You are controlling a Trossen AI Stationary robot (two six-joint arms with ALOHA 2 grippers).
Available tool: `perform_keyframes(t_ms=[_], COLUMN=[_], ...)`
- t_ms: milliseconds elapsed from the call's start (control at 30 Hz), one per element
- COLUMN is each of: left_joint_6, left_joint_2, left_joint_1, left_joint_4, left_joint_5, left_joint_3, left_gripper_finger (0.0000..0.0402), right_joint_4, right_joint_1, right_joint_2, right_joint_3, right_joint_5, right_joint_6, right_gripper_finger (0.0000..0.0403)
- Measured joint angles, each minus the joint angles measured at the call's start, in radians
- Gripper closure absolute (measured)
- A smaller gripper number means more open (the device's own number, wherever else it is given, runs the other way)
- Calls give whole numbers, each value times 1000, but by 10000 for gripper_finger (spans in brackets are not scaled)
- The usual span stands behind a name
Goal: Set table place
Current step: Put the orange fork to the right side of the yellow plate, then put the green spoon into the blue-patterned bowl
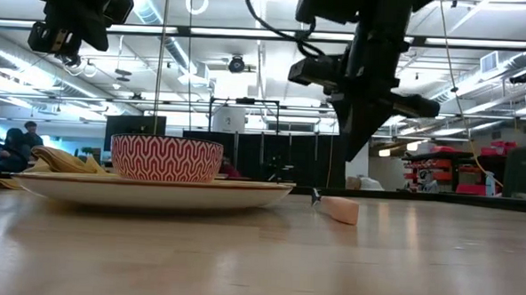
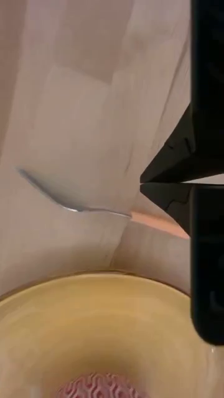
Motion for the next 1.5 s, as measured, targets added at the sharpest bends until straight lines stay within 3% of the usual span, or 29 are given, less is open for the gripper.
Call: perform_keyframes(t_ms=[400, 1500], left_joint_6=[0, 0], left_joint_2=[0, 0], left_joint_1=[0, 0], left_joint_4=[12, 39], left_joint_5=[0, 0], left_joint_3=[0, 0], left_gripper_finger=[392, 392], right_joint_4=[240, 361], right_joint_1=[55, 44], right_joint_2=[2, 51], right_joint_3=[-168, -173], right_joint_5=[-64, -74], right_joint_6=[55, 71], right_gripper_finger=[399, 403])
